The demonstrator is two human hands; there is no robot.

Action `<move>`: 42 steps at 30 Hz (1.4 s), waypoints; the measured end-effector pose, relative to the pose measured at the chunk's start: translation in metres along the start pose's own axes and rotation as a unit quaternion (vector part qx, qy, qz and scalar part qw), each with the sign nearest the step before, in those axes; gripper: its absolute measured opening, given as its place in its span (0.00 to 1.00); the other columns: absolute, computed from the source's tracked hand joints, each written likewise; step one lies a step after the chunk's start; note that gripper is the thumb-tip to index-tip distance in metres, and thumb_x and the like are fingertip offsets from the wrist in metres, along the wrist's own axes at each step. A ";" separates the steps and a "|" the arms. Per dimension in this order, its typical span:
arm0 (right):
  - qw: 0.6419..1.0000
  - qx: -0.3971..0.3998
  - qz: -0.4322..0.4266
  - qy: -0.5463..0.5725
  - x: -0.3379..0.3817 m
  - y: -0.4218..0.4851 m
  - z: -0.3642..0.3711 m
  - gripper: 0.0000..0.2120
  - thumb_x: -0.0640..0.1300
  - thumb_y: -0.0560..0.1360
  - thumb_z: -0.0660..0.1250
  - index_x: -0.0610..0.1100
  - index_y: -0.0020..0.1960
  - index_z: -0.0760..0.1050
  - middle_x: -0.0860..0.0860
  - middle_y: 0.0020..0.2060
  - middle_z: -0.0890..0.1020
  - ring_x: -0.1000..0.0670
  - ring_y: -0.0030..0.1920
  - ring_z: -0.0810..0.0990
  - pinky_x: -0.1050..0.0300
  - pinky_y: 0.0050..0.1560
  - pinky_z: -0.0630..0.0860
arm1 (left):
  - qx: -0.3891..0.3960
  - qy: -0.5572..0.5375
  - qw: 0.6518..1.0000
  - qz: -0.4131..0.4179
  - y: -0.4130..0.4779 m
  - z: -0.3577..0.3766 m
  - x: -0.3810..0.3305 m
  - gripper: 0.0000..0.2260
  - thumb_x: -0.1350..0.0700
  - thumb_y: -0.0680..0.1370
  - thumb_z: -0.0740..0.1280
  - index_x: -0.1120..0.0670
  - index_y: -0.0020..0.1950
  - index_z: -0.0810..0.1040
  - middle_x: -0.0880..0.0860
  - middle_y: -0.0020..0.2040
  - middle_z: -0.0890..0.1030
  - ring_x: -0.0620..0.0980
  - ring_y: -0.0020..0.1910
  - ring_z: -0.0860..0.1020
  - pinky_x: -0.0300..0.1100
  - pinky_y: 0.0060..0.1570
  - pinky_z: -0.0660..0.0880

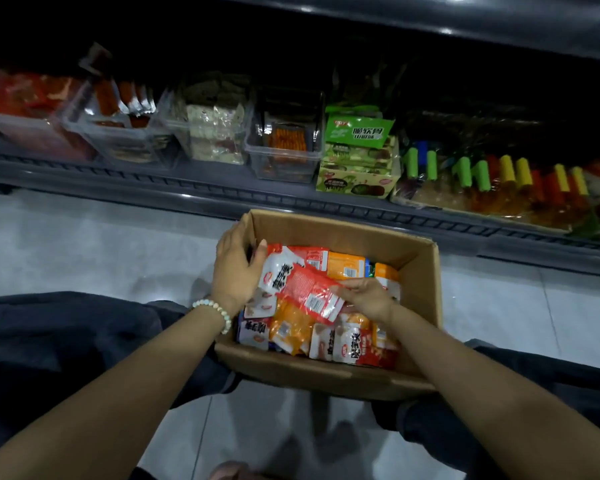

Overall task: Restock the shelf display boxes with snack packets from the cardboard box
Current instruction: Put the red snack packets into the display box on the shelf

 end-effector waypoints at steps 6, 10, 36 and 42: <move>0.989 -0.075 -0.117 0.056 0.092 -0.048 -0.048 0.08 0.38 0.77 0.65 0.36 0.53 0.79 0.48 0.40 0.83 0.54 0.36 0.83 0.65 0.35 0.79 | 0.149 -0.304 0.904 -0.262 -0.026 0.055 -0.044 0.45 0.25 0.64 0.64 0.50 0.73 0.61 0.53 0.66 0.76 0.52 0.60 0.77 0.53 0.62 0.73; 0.968 -0.115 -0.224 -0.010 0.135 -0.093 -0.055 0.08 0.40 0.76 0.67 0.40 0.53 0.82 0.51 0.41 0.85 0.52 0.41 0.85 0.59 0.43 0.81 | 0.255 -0.451 0.817 -0.253 -0.046 0.068 -0.127 0.28 0.34 0.74 0.63 0.52 0.65 0.70 0.57 0.63 0.77 0.55 0.62 0.76 0.55 0.64 0.71; 0.956 -0.081 -0.097 0.266 0.124 -0.133 -0.051 0.18 0.42 0.74 0.69 0.45 0.63 0.72 0.44 0.53 0.81 0.45 0.51 0.81 0.56 0.39 0.78 | 0.213 -0.411 0.861 -0.211 -0.064 0.024 -0.185 0.13 0.50 0.79 0.64 0.57 0.59 0.75 0.59 0.52 0.83 0.57 0.52 0.81 0.56 0.58 0.76; 0.954 -0.106 -0.127 0.249 0.129 -0.136 -0.055 0.17 0.42 0.75 0.69 0.47 0.63 0.70 0.46 0.51 0.82 0.47 0.47 0.83 0.57 0.36 0.79 | 0.172 -0.382 0.889 -0.188 -0.056 0.021 -0.183 0.19 0.43 0.76 0.65 0.55 0.61 0.76 0.55 0.50 0.85 0.54 0.50 0.83 0.52 0.55 0.78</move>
Point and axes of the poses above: each hand's wrist, its own y-axis towards the middle knuckle, its own z-axis out of the palm, x = y × z, the point moved 10 cm from there along y, towards the middle knuckle
